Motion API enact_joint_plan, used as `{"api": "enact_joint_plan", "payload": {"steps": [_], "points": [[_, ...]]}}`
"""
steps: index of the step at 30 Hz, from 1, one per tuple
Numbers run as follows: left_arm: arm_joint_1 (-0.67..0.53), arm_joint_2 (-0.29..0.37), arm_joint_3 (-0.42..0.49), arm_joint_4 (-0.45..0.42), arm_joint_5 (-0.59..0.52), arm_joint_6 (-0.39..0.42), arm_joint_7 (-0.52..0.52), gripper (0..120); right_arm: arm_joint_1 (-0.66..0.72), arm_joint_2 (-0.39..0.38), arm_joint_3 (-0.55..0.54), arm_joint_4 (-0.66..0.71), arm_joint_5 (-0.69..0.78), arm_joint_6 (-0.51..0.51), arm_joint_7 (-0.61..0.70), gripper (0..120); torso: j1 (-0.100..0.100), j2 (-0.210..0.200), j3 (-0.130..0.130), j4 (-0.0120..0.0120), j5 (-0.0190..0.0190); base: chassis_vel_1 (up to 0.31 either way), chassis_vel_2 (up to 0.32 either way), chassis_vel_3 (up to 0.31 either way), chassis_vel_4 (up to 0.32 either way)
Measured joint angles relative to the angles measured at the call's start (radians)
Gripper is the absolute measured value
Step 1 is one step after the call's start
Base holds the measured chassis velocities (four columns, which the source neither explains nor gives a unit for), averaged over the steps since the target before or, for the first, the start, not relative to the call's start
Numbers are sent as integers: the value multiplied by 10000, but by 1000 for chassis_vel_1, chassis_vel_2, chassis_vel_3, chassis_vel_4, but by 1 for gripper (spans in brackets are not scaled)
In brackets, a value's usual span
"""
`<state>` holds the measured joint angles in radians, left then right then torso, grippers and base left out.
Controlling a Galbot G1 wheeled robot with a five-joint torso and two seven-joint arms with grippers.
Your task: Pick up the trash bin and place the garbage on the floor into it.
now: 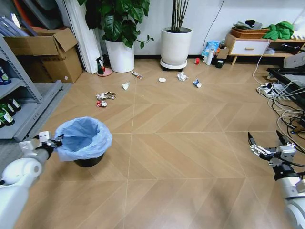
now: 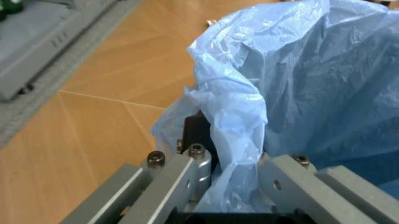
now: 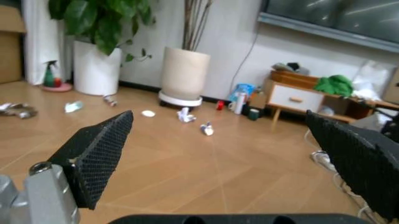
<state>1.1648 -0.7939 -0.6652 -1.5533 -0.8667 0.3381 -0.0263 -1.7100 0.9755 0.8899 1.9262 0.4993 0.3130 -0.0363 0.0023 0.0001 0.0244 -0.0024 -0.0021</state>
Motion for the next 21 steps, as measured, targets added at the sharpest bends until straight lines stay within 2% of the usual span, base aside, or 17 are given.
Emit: {"api": "enact_joint_plan", "payload": {"steps": [5, 9, 21], "points": [[516, -214, -460, -494, -3, 6, -60, 0, -208, 65, -368, 53, -37, 147, -262, 100, 0, 0, 0, -3, -5, 0, 0, 0, 0], [698, -407, -599, -715, 35, -82, -86, 0, -80, 269, -669, -57, -189, 229, -284, 100, 0, 0, 0, -3, 6, 0, 0, 0, 0], [891, -519, -541, -855, 217, -171, -65, 0, -183, 349, -479, -123, -226, 356, -361, 100, 0, 0, 0, -2, 1, 0, 0, 0, 0]]}}
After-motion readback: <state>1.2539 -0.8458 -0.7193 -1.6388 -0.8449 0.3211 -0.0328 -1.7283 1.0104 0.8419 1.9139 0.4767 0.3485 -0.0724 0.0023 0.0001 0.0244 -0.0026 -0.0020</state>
